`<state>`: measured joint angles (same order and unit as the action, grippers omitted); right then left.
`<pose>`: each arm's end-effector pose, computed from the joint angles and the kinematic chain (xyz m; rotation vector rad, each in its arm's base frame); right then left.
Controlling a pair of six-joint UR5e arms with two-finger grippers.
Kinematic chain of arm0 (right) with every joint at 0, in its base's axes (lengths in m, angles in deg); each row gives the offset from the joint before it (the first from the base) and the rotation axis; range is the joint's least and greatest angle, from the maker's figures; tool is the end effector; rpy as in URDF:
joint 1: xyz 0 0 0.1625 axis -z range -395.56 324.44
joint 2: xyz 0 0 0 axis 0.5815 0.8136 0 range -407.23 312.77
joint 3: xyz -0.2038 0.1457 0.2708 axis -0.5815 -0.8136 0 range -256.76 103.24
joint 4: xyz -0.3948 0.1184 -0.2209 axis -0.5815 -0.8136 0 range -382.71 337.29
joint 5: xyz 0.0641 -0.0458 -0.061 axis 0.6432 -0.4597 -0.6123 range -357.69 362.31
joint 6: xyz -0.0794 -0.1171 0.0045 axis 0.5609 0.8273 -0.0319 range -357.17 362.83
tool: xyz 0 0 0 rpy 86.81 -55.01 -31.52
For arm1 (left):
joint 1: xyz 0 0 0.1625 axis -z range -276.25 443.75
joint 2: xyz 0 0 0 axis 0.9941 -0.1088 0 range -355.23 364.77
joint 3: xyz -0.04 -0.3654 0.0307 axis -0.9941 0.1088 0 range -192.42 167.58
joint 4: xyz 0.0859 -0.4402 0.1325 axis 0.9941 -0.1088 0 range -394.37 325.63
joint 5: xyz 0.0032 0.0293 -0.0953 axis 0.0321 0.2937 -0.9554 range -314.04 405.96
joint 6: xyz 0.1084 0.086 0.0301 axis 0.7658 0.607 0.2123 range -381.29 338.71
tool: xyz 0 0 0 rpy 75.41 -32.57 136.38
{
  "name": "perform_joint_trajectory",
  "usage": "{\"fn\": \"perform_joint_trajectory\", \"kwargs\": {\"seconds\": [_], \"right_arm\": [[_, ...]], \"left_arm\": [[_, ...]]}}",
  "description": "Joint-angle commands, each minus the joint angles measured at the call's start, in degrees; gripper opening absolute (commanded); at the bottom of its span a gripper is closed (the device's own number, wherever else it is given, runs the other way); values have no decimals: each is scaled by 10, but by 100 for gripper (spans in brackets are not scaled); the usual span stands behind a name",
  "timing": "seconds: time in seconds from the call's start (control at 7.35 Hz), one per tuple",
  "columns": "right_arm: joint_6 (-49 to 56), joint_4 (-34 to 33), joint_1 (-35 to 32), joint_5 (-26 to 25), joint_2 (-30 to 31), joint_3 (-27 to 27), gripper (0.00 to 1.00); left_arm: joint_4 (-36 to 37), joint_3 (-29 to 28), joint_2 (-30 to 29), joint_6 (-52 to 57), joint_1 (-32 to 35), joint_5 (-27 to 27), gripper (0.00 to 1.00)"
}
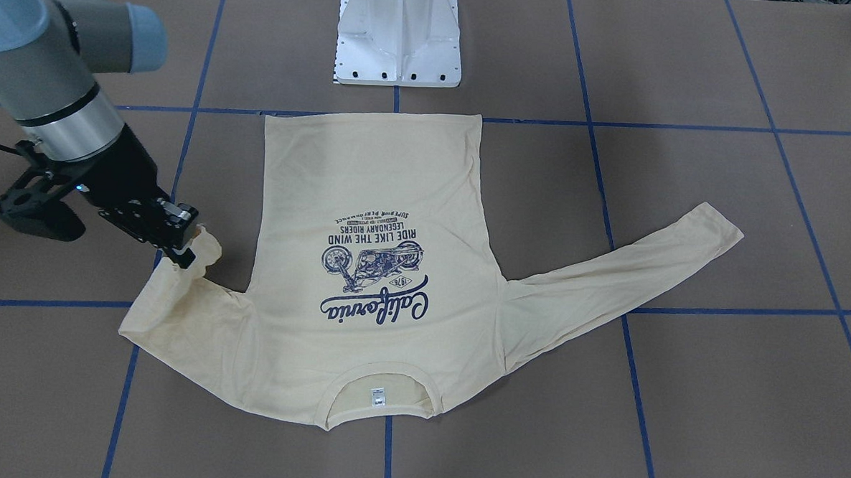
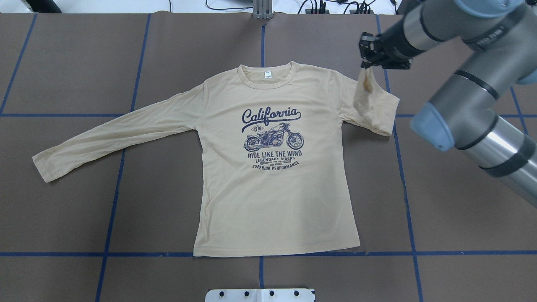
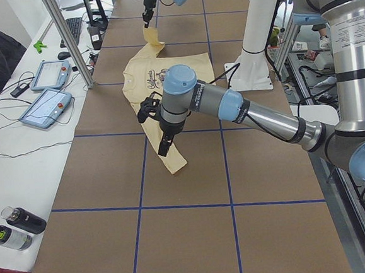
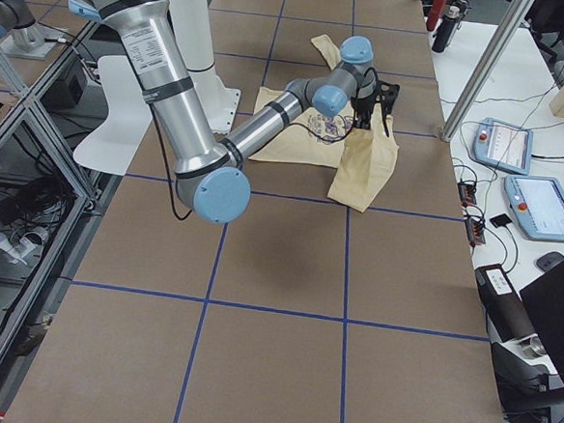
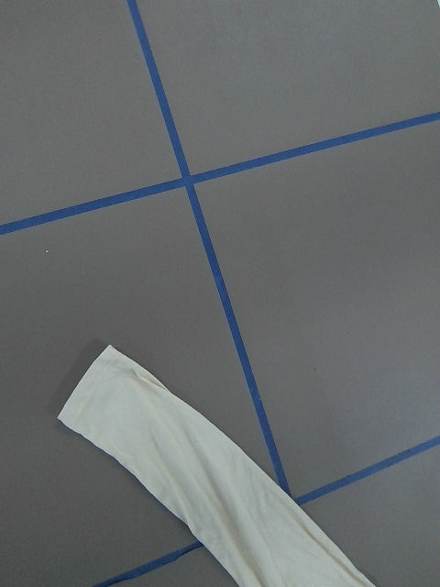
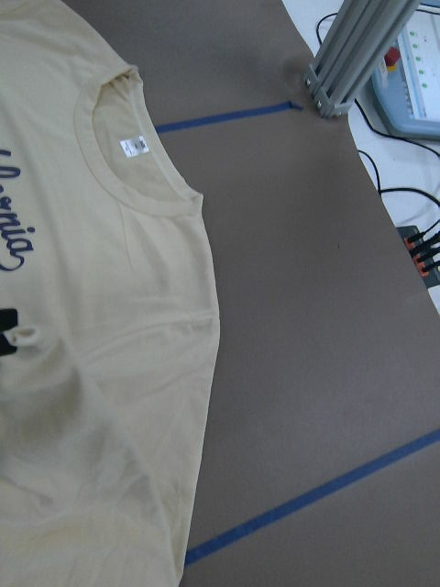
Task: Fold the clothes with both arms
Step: 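Carry the sleeve cuff with the right gripper across the shirt body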
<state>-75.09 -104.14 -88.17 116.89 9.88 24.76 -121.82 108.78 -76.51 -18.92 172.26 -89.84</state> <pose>-0.3559 -0.5881 0.1565 0.1521 -0.9891 0.4500 -0.0190 -0.4864 0.4145 0.3354 0.7893 0.2023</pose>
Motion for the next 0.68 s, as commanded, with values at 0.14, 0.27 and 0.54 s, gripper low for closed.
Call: {"fn": "perform_joint_trajectory", "kwargs": {"seconds": [0.14, 0.27, 0.54], "right_arm": [[-75, -151, 65, -95, -228, -98, 0], [-116, -148, 101, -141, -313, -203, 0], [-180, -87, 153, -210, -390, -343, 0]], "left_arm": [[1, -1, 1, 0, 0, 0, 100], [1, -2, 1, 0, 0, 0, 100], [1, -7, 1, 0, 0, 0, 100]]}}
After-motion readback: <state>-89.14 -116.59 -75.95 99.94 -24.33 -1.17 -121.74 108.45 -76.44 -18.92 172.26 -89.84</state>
